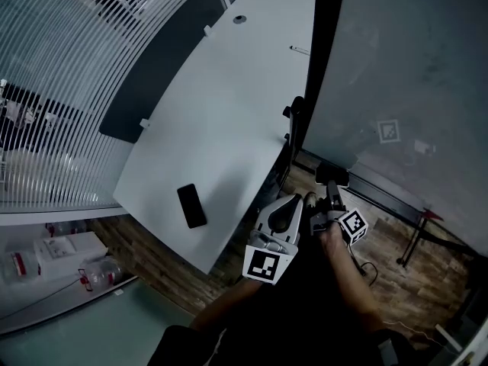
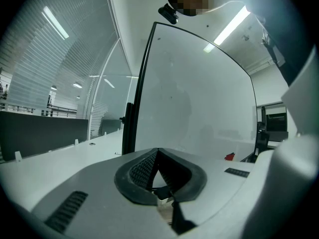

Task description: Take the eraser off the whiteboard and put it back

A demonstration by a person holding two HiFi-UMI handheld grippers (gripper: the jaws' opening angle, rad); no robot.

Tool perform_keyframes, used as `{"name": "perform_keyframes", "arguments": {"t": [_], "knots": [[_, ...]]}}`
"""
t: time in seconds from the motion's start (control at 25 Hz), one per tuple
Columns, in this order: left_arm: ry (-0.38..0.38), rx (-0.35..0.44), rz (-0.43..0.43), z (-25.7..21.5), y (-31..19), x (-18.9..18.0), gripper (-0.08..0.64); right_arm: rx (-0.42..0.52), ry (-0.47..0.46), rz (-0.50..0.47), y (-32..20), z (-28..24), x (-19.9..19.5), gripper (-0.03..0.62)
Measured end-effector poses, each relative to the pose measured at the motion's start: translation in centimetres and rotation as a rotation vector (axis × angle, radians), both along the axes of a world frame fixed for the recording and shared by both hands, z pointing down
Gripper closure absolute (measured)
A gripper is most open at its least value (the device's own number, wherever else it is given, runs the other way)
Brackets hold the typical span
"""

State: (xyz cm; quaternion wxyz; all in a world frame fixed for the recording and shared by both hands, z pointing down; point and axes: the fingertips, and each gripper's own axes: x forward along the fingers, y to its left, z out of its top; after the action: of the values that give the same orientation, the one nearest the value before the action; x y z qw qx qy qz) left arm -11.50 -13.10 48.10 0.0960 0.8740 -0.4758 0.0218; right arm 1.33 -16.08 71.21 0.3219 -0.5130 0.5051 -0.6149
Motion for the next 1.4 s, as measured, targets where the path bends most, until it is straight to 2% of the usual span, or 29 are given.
{"name": "perform_keyframes", "arguments": {"t": [0.32, 0.92, 1.08, 1.4], "knots": [[-0.008, -0.008, 0.015, 0.3, 0.2, 0.4, 0.554, 0.019, -0.094, 0.039, -0.9, -0.3, -0.4, 0.364], [-0.007, -0.004, 0.019, 0.3, 0.7, 0.7, 0.554, 0.005, -0.084, 0.043, 0.3, 0.1, 0.3, 0.365], [-0.012, -0.004, 0.021, 0.2, 0.9, 0.9, 0.554, 0.001, -0.108, 0.069, 0.4, 0.1, 0.7, 0.388], [-0.013, -0.005, 0.020, 0.1, 1.0, 1.0, 0.554, -0.017, -0.171, 0.136, 0.3, 0.3, 1.1, 0.393]]}}
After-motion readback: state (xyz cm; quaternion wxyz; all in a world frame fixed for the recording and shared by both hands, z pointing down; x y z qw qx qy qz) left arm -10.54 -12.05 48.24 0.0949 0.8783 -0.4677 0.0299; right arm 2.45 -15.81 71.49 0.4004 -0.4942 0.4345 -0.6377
